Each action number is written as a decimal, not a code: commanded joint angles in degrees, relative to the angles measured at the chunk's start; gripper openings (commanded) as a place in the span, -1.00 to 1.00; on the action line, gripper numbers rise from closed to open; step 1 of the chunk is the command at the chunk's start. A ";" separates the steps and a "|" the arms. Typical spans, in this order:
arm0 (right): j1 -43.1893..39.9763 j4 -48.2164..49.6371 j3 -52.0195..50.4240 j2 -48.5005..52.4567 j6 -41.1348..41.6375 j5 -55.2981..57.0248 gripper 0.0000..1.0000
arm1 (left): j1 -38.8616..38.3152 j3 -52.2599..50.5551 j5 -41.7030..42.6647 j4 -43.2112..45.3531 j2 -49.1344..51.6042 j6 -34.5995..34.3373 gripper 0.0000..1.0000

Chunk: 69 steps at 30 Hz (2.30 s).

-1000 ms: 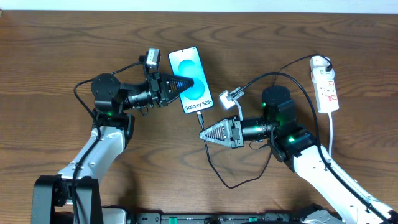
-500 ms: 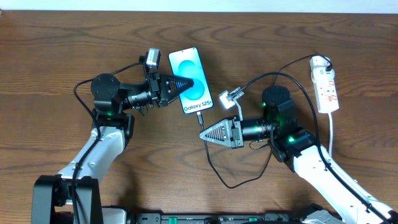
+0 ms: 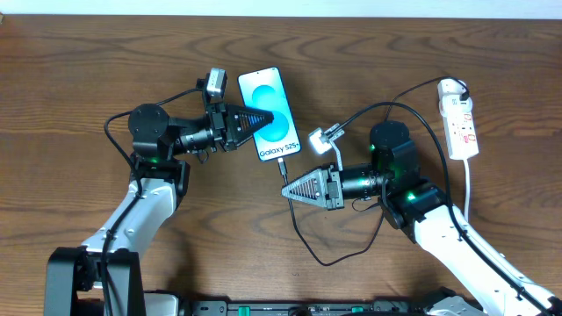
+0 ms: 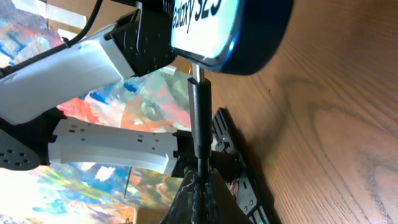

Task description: Plug charger to phone and switch on socket

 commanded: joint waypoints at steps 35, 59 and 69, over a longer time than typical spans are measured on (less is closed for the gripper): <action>0.61 -0.04 0.07 0.33 0.33 0.17 -0.98 | 0.98 0.83 -1.18 -1.88 -0.20 2.21 -0.85; 0.57 0.02 0.07 0.37 2.89 1.29 -0.98 | 0.92 0.83 -0.11 -1.88 -0.20 1.99 -0.85; 0.55 0.20 0.07 0.37 2.89 1.31 -0.98 | -0.81 0.83 -1.36 -1.88 -0.20 2.03 -0.85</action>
